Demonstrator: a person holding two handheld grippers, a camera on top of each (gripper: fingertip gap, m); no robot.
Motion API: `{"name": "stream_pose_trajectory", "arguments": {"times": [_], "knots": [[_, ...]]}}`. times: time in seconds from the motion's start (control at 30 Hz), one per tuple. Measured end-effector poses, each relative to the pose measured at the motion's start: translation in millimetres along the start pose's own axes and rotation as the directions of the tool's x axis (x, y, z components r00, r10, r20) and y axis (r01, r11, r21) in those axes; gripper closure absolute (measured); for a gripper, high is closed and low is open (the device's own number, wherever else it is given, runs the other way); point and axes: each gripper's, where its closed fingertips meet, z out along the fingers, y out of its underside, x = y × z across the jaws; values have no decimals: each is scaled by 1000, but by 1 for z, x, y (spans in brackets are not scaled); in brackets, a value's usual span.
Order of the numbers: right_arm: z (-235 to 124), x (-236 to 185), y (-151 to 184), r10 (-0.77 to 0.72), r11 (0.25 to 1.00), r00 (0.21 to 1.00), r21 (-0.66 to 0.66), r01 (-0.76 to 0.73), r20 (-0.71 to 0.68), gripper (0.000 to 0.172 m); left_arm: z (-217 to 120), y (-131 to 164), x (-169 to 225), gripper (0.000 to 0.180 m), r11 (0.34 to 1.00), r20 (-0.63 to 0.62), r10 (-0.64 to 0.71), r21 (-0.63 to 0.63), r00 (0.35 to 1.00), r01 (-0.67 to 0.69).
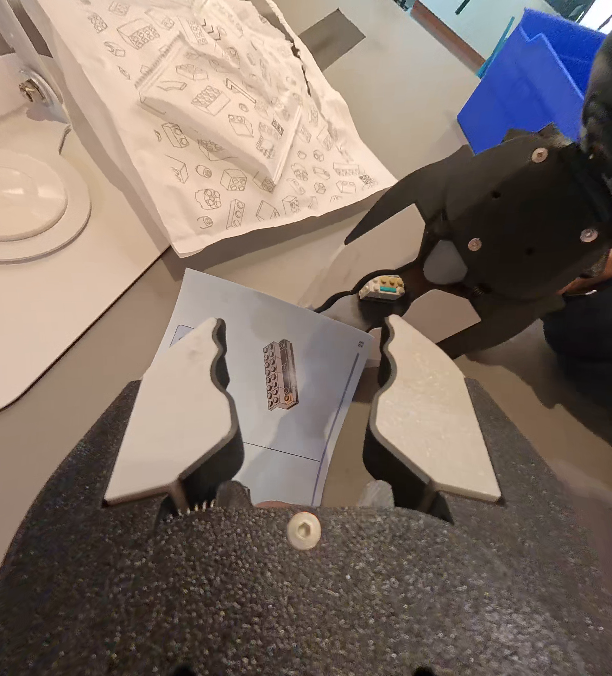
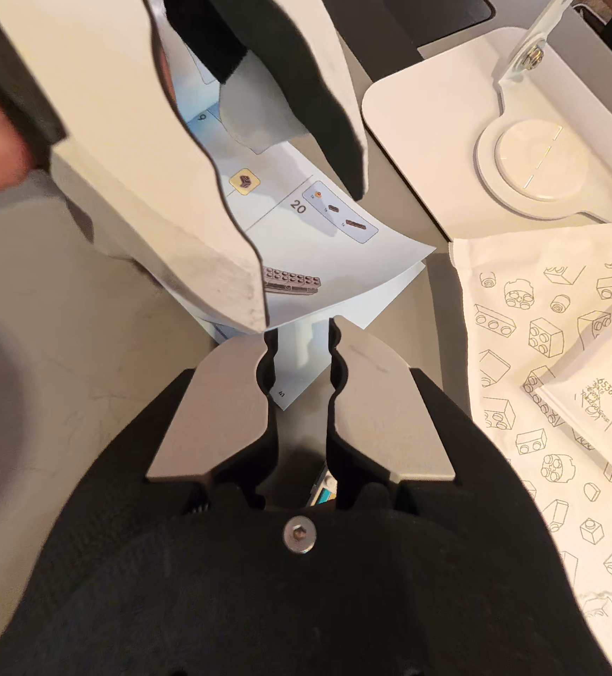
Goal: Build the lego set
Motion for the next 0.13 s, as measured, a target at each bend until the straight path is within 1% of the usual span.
{"name": "stream_pose_trajectory", "arguments": {"times": [0.07, 0.13], "knots": [[0, 0, -1, -2, 1000, 1000, 4, 2, 1, 146, 3, 3, -4, 100, 1000, 23, -2, -16, 1000, 3], [0, -1, -1, -2, 1000, 1000, 6, 2, 7, 145, 5, 5, -10, 100, 999, 50, -33, -25, 998, 34]]}}
